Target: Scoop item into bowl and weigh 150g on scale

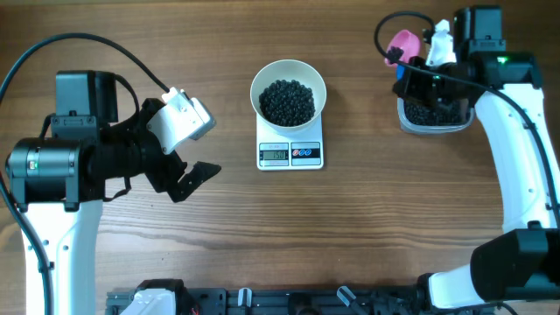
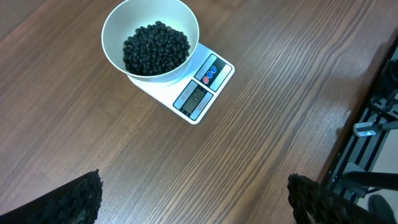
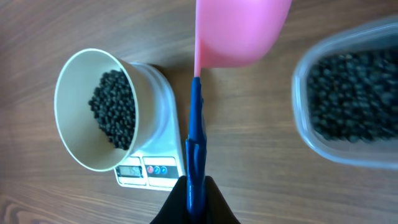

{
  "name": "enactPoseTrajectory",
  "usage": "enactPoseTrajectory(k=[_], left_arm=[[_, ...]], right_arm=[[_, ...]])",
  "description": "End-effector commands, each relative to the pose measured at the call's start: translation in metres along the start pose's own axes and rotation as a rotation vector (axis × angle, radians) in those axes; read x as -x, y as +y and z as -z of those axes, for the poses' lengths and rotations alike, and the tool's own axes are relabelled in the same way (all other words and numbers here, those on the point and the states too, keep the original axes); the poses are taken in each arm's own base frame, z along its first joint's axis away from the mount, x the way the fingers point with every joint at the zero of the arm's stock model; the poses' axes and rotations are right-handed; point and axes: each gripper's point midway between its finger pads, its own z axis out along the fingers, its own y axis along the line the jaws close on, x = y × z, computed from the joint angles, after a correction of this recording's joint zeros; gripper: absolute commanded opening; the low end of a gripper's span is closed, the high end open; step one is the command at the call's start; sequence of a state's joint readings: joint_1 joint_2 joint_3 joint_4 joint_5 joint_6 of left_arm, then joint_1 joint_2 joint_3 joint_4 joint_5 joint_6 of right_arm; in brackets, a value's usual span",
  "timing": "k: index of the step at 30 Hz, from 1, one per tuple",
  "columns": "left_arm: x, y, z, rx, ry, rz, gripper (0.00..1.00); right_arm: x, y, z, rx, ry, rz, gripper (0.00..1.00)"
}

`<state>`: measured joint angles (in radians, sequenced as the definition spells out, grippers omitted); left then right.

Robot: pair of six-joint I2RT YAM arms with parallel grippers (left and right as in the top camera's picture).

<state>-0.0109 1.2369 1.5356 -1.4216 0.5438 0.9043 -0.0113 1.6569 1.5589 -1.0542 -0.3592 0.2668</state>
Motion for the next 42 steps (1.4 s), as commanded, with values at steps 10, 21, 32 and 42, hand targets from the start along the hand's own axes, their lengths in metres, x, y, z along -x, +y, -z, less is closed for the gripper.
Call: enactPoseTrajectory(k=[10,21,32,42], left_arm=[[0.002,0.002,0.005,0.015,-0.009,-0.019,1.0],[0.002,0.002,0.005,0.015,-0.009,-0.019,1.0],[0.002,0.002,0.005,0.015,-0.009,-0.019,1.0],[0.002,0.002,0.005,0.015,-0.009,-0.019,1.0]], right_arm=[[-0.014,-0.042,0.008,-0.089,0.068,-0.055,0.04],[-0.033,-0.08,0.018,-0.312,0.136,-0.047,0.04],[-0.031,-0.11,0.03,-0.491,0.152,0.097,0.04],[-0.027,-0.117,0.033,-0.534,0.136,0.102,0.04]])
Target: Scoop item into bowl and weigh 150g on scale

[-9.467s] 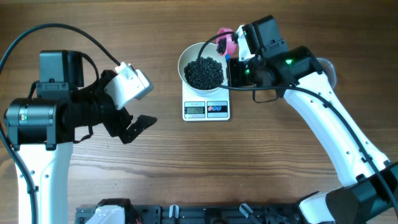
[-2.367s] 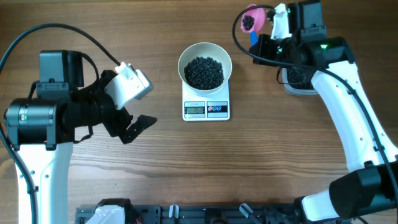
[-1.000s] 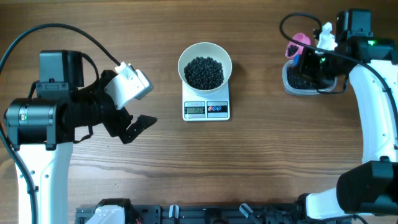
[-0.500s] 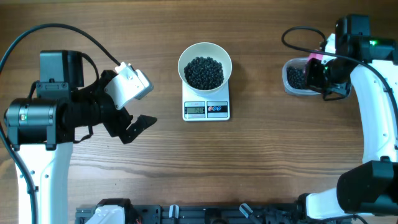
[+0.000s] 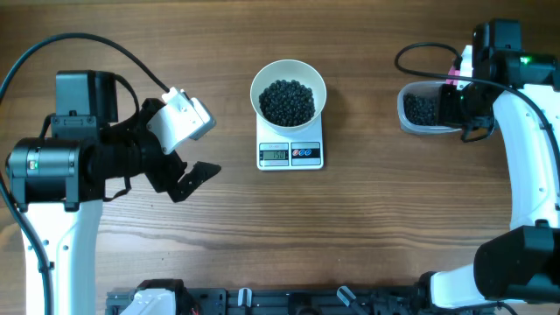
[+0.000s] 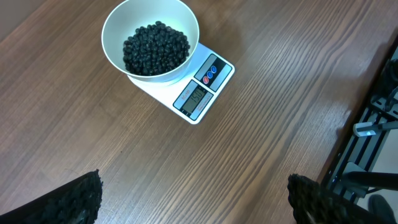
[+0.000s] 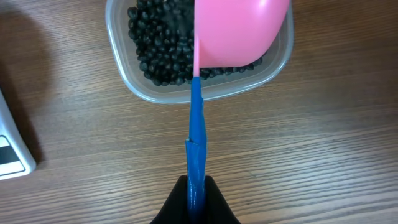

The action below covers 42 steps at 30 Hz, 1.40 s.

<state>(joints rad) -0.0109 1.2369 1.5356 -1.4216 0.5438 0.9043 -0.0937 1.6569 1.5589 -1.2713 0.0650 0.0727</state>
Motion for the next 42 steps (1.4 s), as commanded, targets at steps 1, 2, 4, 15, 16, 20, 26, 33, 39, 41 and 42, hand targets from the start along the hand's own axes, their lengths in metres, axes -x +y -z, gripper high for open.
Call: enactPoseTrajectory(k=[1,2,4,15,16,20,26,33,39,41,42], left_arm=[[0.003,0.002,0.005,0.015,-0.01,-0.019,1.0],[0.002,0.002,0.005,0.015,-0.009,-0.019,1.0],[0.002,0.002,0.005,0.015,-0.009,-0.019,1.0],[0.002,0.002,0.005,0.015,-0.009,-0.019,1.0],[0.002,0.002,0.005,0.015,-0.009,-0.019,1.0],[0.002,0.002,0.005,0.015,-0.009,-0.019,1.0],[0.002,0.002,0.005,0.015,-0.009,-0.019,1.0],[0.002,0.002,0.005,0.015,-0.009,-0.019,1.0],[0.002,0.002,0.005,0.015,-0.009,-0.019,1.0],[0.002,0.002,0.005,0.015,-0.009,-0.019,1.0],[0.002,0.002,0.005,0.015,-0.009,-0.019,1.0]], right_arm=[[0.0,-0.013,-0.003,-0.071,0.008,0.02,0.04],[0.0,-0.015,-0.003,-0.087,0.008,0.021,0.05],[-0.001,-0.018,-0.002,-0.101,0.01,0.022,0.05],[-0.004,-0.018,-0.002,-0.102,0.024,0.049,0.04],[-0.005,-0.018,-0.002,-0.102,0.031,0.051,0.04],[-0.016,-0.02,-0.002,-0.109,0.074,0.08,0.04],[-0.017,-0.027,-0.001,-0.15,0.081,0.083,0.04],[-0.016,-0.035,0.001,-0.197,0.079,0.085,0.04],[-0.015,-0.026,0.001,-0.193,0.073,0.111,0.04],[-0.016,-0.023,0.001,-0.19,0.078,0.159,0.04],[-0.016,-0.023,0.002,-0.2,0.081,0.188,0.05]])
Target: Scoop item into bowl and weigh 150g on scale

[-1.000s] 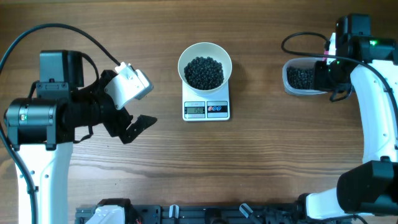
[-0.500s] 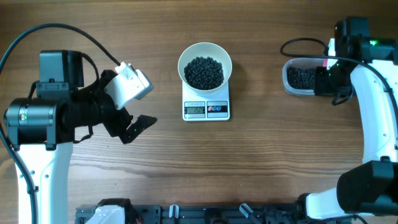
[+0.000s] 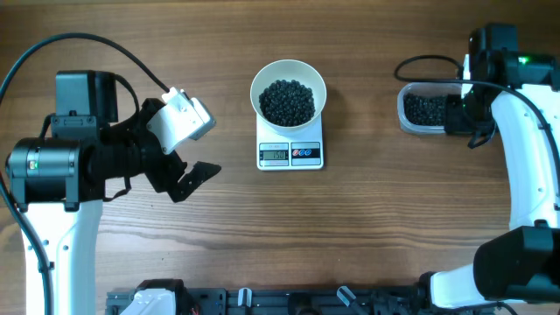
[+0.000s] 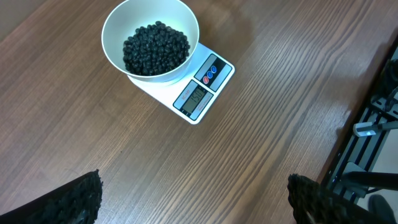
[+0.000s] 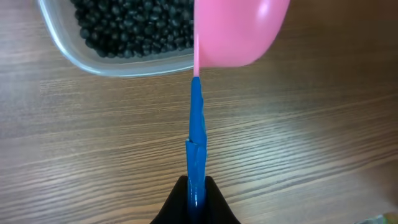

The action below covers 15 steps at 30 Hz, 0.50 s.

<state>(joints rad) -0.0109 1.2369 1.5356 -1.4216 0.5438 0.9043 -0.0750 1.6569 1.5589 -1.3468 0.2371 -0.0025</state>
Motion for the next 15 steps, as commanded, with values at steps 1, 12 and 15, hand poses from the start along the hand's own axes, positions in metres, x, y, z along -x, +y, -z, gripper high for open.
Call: enactPoseTrajectory(k=[1,12,15], left_arm=[[0.002,0.002,0.005,0.015,-0.009,-0.019,1.0],[0.002,0.002,0.005,0.015,-0.009,-0.019,1.0],[0.002,0.002,0.005,0.015,-0.009,-0.019,1.0]], right_arm=[[0.001,0.001,-0.001,-0.039,0.005,0.08,0.05],[0.007,-0.008,-0.001,-0.094,-0.018,0.043,0.04],[0.008,-0.009,-0.001,-0.101,-0.023,0.039,0.04]])
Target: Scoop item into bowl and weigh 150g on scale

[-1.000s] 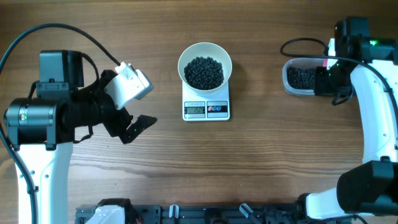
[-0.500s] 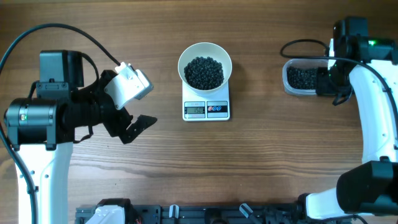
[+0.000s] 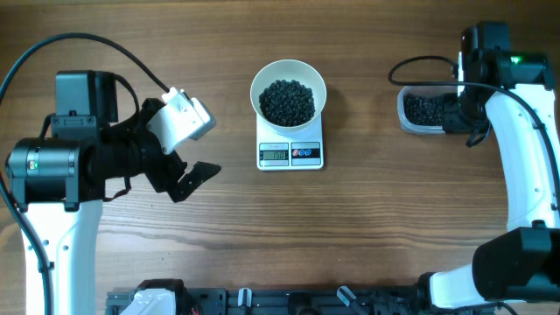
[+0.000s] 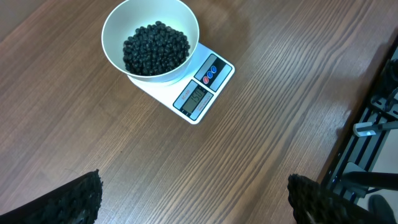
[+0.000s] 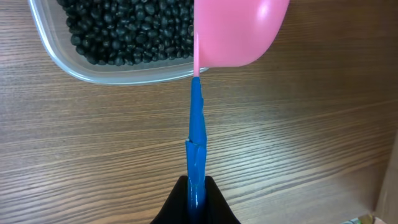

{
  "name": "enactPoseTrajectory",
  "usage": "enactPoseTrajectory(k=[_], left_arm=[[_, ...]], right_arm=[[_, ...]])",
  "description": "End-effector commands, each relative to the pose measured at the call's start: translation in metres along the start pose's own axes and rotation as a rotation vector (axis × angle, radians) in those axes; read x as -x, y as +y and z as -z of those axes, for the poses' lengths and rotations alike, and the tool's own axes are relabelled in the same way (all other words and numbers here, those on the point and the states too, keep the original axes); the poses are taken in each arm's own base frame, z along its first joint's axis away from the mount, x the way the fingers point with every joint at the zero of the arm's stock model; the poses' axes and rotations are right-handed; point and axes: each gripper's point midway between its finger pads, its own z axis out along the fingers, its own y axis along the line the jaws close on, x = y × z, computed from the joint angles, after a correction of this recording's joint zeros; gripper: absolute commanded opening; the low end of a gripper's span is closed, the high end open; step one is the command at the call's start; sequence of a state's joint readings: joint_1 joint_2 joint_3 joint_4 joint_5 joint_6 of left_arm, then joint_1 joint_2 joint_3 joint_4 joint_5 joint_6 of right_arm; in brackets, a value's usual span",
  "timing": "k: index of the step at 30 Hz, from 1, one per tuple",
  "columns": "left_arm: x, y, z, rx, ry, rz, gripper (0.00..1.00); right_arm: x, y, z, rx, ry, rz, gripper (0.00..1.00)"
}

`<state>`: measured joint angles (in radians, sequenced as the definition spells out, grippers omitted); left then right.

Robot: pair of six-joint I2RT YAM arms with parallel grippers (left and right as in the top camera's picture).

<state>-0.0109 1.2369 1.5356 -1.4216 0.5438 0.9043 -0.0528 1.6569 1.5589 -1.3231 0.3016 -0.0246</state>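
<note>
A white bowl (image 3: 288, 96) of black beans sits on the small white scale (image 3: 290, 155) at mid-table; the left wrist view shows the bowl (image 4: 150, 40) and the scale (image 4: 199, 96) too. At the far right stands a clear container (image 3: 424, 111) of black beans. My right gripper (image 5: 196, 190) is shut on the blue handle of a pink scoop (image 5: 239, 31), whose head lies over the container's (image 5: 124, 43) near rim and the table beside it. What the scoop holds is hidden. My left gripper (image 4: 196, 199) hangs open at the left, above bare wood.
The table's right edge lies just beyond the container (image 5: 388, 186). A black rail with fittings (image 3: 289, 302) runs along the front edge. A cable (image 3: 420, 63) loops above the container.
My right gripper and the scoop have shifted slightly, so the scoop head overlaps the container's near rim a little more. The left arm, bowl and scale are as they were.
First my right gripper held the scoop at the container's left side, with the bowl and scale in its view. Then the scoop was over the beans in the container. After that it was at the container's near edge over the table, as it is now.
</note>
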Motion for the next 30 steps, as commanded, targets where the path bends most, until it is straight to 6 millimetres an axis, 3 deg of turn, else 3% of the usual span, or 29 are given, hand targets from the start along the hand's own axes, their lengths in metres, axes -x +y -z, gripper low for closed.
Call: enactPoseTrajectory(k=[1,11,16,20,25,30], left_arm=[[0.002,0.002,0.005,0.015,-0.009,-0.019,1.0],[0.002,0.002,0.005,0.015,-0.009,-0.019,1.0],[0.002,0.002,0.005,0.015,-0.009,-0.019,1.0],[0.002,0.002,0.005,0.015,-0.009,-0.019,1.0],[0.002,0.002,0.005,0.015,-0.009,-0.019,1.0],[0.002,0.002,0.005,0.015,-0.009,-0.019,1.0]], right_arm=[[0.003,-0.004,-0.003,-0.03,-0.001,0.0,0.04],[0.01,0.038,0.001,0.218,-0.031,-0.002,0.04],[0.015,0.057,0.014,0.383,-0.072,-0.026,0.04],[0.018,0.058,0.03,0.466,-0.128,-0.054,0.04],[0.019,0.047,0.07,0.542,-0.264,-0.112,0.04],[0.005,0.031,0.107,0.534,-0.368,-0.185,0.04]])
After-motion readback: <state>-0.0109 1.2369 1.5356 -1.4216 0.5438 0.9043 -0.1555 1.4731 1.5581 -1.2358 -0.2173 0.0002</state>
